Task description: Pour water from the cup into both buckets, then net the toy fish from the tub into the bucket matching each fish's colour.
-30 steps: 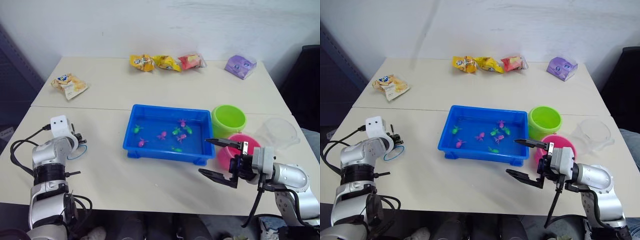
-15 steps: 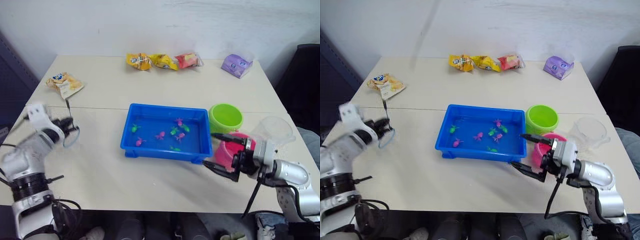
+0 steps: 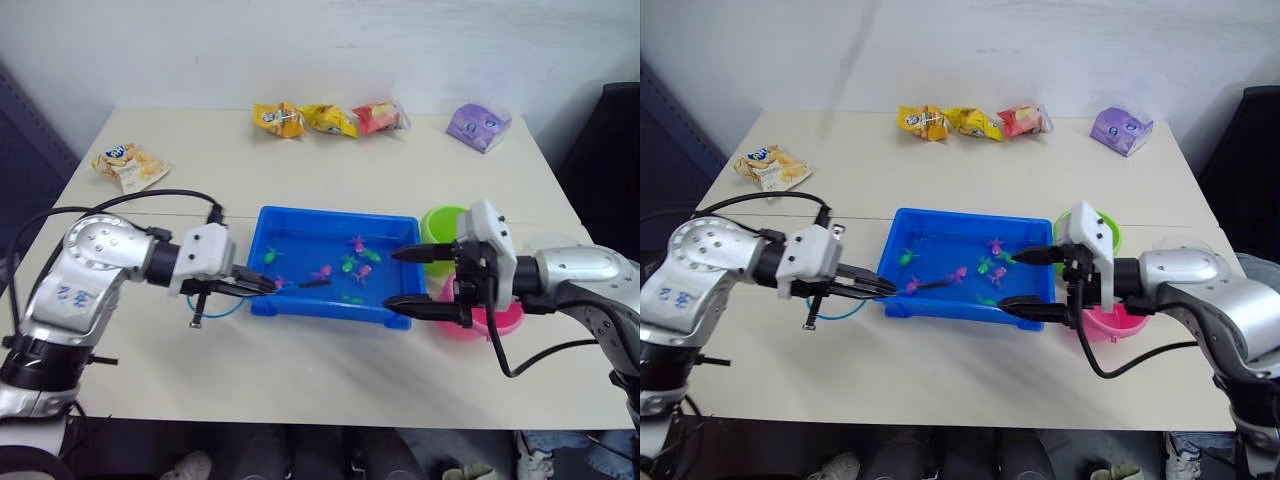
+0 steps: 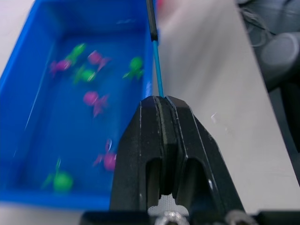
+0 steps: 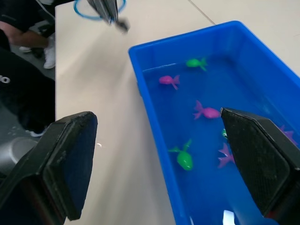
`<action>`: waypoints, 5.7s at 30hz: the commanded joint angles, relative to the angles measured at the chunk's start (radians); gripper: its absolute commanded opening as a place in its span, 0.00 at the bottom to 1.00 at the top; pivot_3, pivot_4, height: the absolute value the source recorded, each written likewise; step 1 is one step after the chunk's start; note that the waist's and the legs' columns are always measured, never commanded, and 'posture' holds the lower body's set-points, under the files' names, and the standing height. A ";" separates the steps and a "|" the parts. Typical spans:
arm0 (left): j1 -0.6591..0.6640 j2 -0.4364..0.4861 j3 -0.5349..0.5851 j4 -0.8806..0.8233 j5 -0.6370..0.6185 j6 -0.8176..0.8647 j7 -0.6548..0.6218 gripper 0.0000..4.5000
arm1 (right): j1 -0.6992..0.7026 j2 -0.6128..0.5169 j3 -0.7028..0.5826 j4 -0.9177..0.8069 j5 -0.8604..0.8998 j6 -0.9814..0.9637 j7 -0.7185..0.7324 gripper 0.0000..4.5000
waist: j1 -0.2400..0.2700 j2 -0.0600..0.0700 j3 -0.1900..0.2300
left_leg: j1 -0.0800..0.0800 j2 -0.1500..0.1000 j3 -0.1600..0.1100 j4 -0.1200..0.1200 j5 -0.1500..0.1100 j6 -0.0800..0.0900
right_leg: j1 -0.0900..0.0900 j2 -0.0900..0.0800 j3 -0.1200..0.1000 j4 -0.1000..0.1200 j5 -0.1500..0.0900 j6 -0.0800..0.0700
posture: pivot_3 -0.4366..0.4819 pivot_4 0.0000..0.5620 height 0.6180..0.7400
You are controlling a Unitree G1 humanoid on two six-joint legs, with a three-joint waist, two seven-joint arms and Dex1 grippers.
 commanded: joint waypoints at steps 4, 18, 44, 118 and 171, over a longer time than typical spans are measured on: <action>-0.092 -0.136 -0.113 0.057 0.072 -0.022 0.005 0.02 | -0.025 0.067 0.066 -0.094 0.055 0.143 -0.078 1.00 | 0.001 0.000 0.000 | -0.002 0.000 0.000 0.002 0.001 0.002 | 0.000 0.001 0.000 0.002 0.001 0.001 | 0.48 0.27 1.00; -0.154 -0.279 -0.172 0.102 0.124 0.080 0.058 0.02 | 0.003 0.107 0.090 -0.105 0.017 0.162 -0.116 1.00 | 0.004 0.000 0.000 | -0.018 0.000 0.000 0.017 0.001 0.006 | -0.012 0.001 0.001 0.010 0.003 0.005 | 0.48 0.27 1.00; -0.149 -0.319 -0.210 0.070 0.176 0.132 0.105 0.00 | -0.038 0.178 0.139 -0.058 -0.062 0.160 -0.129 0.15 | 0.002 0.000 0.000 | -0.017 -0.001 0.000 0.018 0.001 0.006 | -0.012 0.001 0.002 0.016 0.003 0.005 | 0.48 0.27 1.00; 0.148 -0.162 0.300 0.234 -0.171 0.122 0.155 0.99 | -0.247 0.026 0.246 0.577 -1.072 -0.909 0.031 0.00 | -0.002 0.000 0.000 | -0.014 -0.001 0.002 0.019 0.002 0.003 | -0.013 0.001 0.003 0.019 0.003 0.005 | 0.48 0.27 1.00; 0.099 -0.204 0.269 0.336 -0.140 0.038 0.135 0.99 | -0.205 -0.019 0.103 0.250 -0.762 -0.200 0.288 0.00 | -0.001 0.000 0.000 | -0.014 -0.001 0.002 0.019 0.002 0.003 | -0.013 0.001 0.003 0.021 0.003 0.005 | 0.48 0.27 1.00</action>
